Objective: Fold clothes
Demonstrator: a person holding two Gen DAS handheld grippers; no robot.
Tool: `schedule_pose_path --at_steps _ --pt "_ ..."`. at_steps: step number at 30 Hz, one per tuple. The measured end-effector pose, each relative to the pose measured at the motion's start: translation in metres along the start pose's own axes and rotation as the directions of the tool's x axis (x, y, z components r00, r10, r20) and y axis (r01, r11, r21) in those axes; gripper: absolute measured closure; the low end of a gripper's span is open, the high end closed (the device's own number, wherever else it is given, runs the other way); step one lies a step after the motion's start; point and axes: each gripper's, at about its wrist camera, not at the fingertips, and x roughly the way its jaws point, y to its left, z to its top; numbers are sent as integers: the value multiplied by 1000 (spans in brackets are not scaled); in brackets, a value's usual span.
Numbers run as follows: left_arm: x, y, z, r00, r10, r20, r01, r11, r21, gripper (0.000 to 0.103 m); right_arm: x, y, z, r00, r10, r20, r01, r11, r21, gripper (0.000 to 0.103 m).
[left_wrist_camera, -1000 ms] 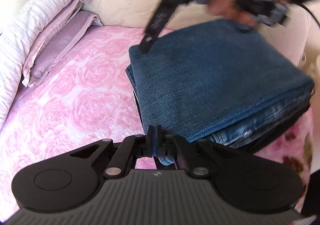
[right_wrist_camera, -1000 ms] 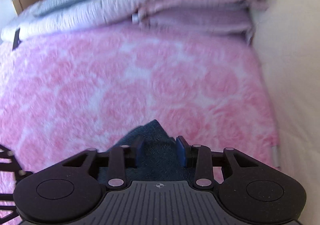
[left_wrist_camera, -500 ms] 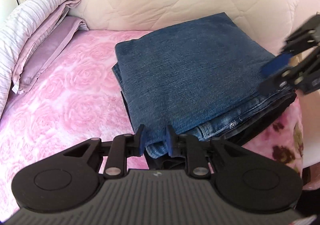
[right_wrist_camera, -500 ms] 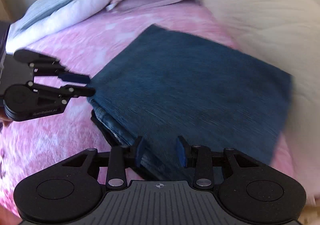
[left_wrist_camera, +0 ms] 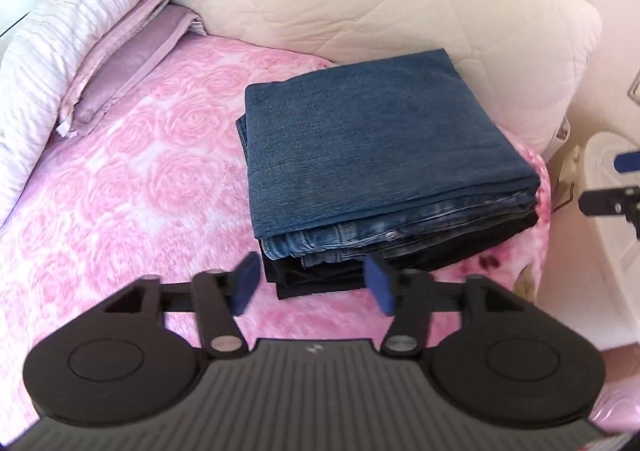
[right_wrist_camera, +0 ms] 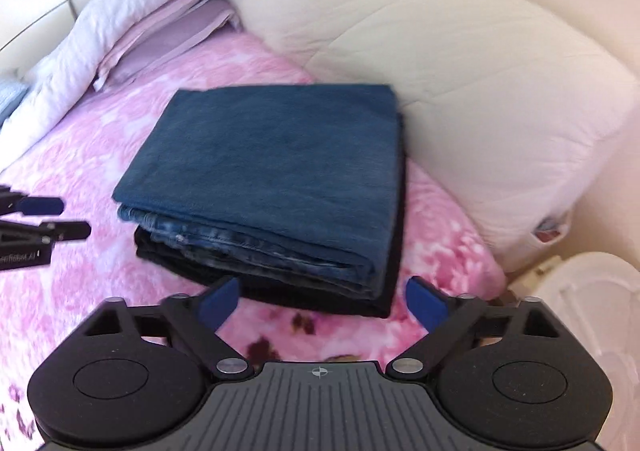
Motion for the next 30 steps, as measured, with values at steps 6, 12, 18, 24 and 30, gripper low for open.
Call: schedule_pose_path --at_steps 6,12,18,24,30 --pt "-26 -24 -5 999 43 4 -43 999 -21 21 -22 -10 -12 999 42 -1 -42 999 -14 9" --pt "-55 -49 -18 994 110 7 -110 994 -28 19 -46 -26 -27 997 82 11 -82 997 3 9" --pt "-90 -61 -32 992 130 -6 -130 987 -93 18 -66 -34 -39 994 106 -13 -105 993 50 9" --pt "-116 -62 -43 992 122 -34 -126 980 -156 16 -91 -25 -41 997 76 -24 -73 993 91 9" --pt "-136 -60 -54 996 83 -20 -85 984 -156 17 -113 1 -44 999 39 -3 -38 992 121 9"
